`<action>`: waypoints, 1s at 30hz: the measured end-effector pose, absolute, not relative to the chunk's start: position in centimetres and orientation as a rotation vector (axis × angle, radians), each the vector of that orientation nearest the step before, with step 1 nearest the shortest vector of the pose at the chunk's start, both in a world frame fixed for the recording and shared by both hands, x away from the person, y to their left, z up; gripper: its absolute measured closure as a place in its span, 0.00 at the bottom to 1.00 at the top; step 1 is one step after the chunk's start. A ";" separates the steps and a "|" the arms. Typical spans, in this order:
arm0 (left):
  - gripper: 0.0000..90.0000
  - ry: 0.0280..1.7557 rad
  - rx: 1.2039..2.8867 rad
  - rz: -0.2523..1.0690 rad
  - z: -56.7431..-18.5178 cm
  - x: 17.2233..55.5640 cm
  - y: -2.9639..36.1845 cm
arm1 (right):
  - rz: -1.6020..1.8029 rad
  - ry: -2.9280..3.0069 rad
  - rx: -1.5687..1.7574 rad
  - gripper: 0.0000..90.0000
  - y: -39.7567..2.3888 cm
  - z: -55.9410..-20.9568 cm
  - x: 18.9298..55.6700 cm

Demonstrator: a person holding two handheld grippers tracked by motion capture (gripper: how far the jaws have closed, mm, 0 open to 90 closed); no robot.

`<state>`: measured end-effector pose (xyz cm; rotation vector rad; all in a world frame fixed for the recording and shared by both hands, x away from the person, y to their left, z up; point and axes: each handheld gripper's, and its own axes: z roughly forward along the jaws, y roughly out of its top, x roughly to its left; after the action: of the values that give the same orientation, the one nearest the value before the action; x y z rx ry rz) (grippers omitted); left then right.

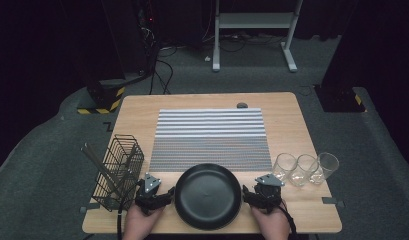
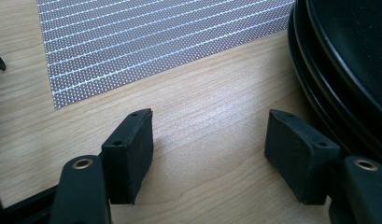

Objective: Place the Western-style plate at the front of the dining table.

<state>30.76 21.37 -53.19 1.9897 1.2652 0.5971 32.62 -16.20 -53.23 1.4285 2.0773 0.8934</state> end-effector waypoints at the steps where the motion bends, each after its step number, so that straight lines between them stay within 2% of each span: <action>1: 0.36 1.264 1.990 0.596 -53.2 30.8 21.4 | 0.895 2.077 1.429 0.26 -16.2 -53.2 32.6; 30: 0.35 1.257 1.993 0.592 -53.2 30.6 21.3 | 0.903 2.071 1.426 0.32 -16.3 -53.2 32.6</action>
<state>30.62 21.31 -53.22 1.9929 1.2566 0.5919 32.59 -16.35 -53.20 1.4258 2.0711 0.9032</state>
